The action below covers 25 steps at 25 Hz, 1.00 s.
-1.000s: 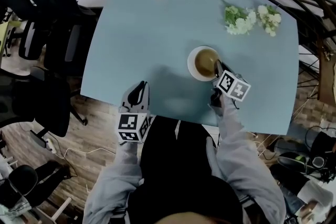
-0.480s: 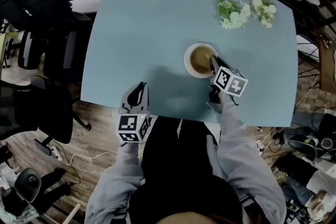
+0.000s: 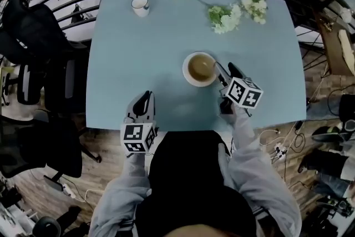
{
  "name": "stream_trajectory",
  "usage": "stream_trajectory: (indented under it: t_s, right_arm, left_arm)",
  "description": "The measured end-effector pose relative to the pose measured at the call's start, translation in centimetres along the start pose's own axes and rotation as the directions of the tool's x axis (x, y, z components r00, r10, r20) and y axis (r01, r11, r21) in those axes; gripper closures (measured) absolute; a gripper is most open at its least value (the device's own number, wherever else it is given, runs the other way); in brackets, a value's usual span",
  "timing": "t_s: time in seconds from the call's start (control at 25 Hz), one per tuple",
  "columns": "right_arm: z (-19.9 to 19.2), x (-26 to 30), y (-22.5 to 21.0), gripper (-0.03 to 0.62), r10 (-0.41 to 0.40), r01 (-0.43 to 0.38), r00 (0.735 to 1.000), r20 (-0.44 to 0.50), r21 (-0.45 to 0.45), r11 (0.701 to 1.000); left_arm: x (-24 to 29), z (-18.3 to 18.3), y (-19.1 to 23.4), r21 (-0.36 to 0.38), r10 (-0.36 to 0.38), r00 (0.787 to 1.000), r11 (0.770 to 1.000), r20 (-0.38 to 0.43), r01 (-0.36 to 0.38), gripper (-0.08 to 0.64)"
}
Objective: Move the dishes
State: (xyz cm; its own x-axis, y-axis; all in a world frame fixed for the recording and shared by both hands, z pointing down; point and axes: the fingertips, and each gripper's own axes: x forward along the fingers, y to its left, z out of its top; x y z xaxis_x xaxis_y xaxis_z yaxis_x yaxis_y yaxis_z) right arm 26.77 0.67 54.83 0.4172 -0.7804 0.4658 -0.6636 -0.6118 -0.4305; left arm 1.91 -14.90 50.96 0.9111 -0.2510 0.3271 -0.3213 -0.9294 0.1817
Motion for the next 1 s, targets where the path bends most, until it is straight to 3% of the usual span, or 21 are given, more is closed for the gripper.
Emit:
stream_trajectory:
  t_s: [0.12, 0.4, 0.72, 1.0]
  right_arm:
    - [1.5, -3.2, 0.7, 0.294, 0.006, -0.004, 0.995, 0.095, -0.021, 1.0]
    - [3.2, -10.4, 3.2, 0.304, 0.043, 0.012, 0.968, 0.247, -0.216, 0.976]
    - [4.3, -13.5, 3.9, 0.301, 0.132, -0.049, 0.943, 0.305, -0.267, 0.963]
    - [3.9, -13.7, 4.2, 0.307, 0.214, -0.145, 0.947, 0.24, -0.275, 0.951]
  left_arm:
    - [0.6, 0.8, -0.9, 0.021, -0.053, 0.999, 0.998, 0.014, 0.052, 0.517]
    - [1.1, 3.8, -3.7, 0.099, -0.14, 0.988, 0.986, 0.06, 0.133, 0.517]
    - [0.3, 4.4, -5.9, 0.051, -0.074, 0.994, 0.996, 0.075, 0.071, 0.517]
    - [-1.1, 4.7, -7.4, -0.007, -0.006, 0.997, 1.0, 0.075, 0.007, 0.517]
